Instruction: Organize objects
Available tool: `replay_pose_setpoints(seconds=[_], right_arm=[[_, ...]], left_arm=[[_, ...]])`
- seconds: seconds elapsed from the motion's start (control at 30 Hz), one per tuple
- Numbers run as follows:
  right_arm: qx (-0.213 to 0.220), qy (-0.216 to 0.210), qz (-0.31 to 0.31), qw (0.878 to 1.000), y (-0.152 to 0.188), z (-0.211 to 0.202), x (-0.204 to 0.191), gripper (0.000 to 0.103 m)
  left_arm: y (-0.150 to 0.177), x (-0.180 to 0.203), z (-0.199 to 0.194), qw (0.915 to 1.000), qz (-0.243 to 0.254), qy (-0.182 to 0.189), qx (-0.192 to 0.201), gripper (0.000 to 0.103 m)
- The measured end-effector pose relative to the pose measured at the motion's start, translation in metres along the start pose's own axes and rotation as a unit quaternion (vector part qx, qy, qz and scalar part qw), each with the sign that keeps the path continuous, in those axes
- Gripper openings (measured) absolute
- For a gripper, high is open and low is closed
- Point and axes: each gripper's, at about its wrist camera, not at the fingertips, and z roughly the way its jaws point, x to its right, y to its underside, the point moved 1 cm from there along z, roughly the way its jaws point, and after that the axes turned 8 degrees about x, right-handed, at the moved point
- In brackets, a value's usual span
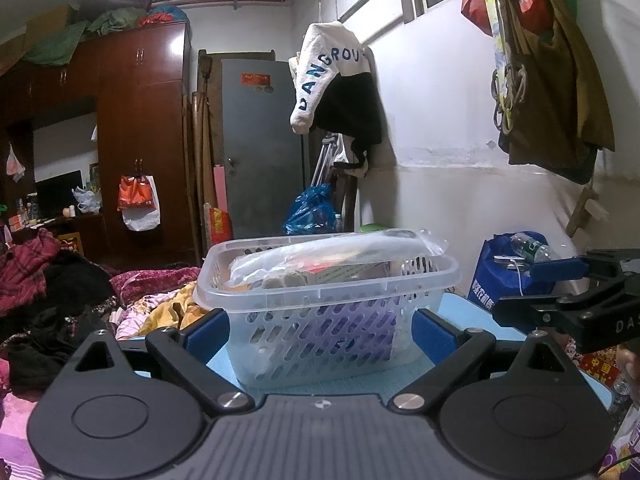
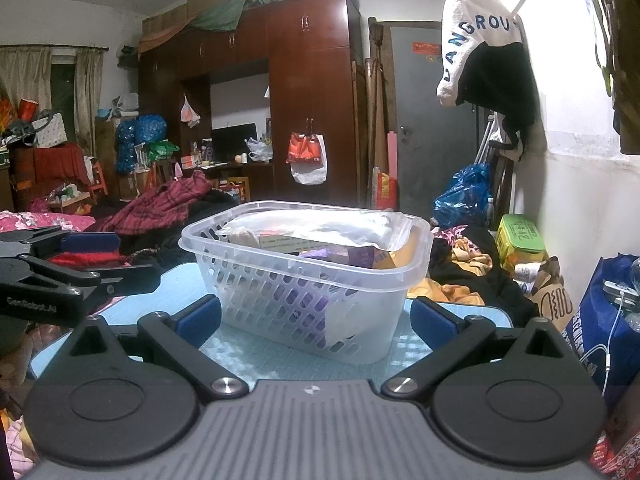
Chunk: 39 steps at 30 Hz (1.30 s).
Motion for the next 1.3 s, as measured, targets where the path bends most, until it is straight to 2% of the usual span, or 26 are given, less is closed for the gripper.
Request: replay_pose_setpoints(seconds=[0.97,1.3], right_arm=[[0.001,-0.009,0.012,1.000,0.003,0.004,0.006,0.103],[0.005,-0.015,0.002,1.000,0.001,0.000,0.000,0.103]], left_arm=[[0.002,-0.007,0.017,0.9998,-0.006,-0.016,-0.007,0.099],[0.003,-0.010,0.014,0.9996,-0.004,-0.027,0.004,0.099]])
